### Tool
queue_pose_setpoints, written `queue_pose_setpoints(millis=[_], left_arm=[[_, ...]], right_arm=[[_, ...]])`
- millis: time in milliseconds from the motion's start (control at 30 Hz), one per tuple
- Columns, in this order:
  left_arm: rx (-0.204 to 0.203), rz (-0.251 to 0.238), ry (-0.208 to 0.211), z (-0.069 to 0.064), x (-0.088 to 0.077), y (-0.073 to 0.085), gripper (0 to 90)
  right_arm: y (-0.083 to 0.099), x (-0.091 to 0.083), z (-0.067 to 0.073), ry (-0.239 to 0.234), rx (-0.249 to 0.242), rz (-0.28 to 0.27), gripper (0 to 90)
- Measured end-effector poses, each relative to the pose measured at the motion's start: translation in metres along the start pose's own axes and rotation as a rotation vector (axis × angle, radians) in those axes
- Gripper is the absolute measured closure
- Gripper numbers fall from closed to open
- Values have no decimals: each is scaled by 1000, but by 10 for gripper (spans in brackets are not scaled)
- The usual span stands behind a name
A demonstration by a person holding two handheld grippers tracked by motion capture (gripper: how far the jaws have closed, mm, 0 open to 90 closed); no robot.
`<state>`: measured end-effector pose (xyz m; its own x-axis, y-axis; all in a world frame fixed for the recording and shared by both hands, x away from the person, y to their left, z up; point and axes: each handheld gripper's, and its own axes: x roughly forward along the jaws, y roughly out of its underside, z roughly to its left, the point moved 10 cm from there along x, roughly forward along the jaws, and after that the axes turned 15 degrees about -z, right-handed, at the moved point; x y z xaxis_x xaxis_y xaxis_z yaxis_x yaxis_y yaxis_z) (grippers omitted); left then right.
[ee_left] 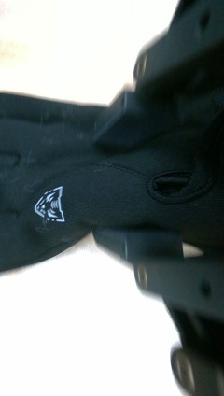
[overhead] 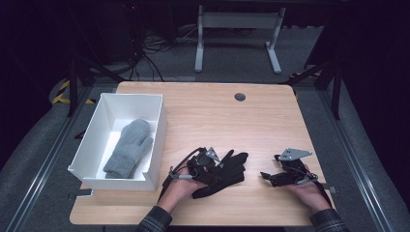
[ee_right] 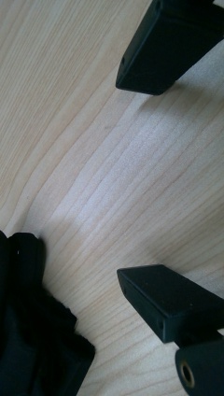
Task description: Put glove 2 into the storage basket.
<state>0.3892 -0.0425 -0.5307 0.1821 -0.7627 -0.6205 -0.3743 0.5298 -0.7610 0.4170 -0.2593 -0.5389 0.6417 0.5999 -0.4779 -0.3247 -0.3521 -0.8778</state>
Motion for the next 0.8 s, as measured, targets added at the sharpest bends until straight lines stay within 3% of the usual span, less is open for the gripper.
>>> queue_pose_setpoints(millis=[100,333,633,800], left_arm=[[-11,9,-13,-2,-2,-3,661],[-48,-1,-46,-6,-16,-15,675],[-78,-39,-94,0,-52,-48,674],[-70,-54,-132,5,-79,-66,673]], right_arm=[[0,0,0,0,1,1,87],[0,0,0,0,3,2,87],[0,0,0,-1,3,2,87],[0,0,0,0,3,2,87]])
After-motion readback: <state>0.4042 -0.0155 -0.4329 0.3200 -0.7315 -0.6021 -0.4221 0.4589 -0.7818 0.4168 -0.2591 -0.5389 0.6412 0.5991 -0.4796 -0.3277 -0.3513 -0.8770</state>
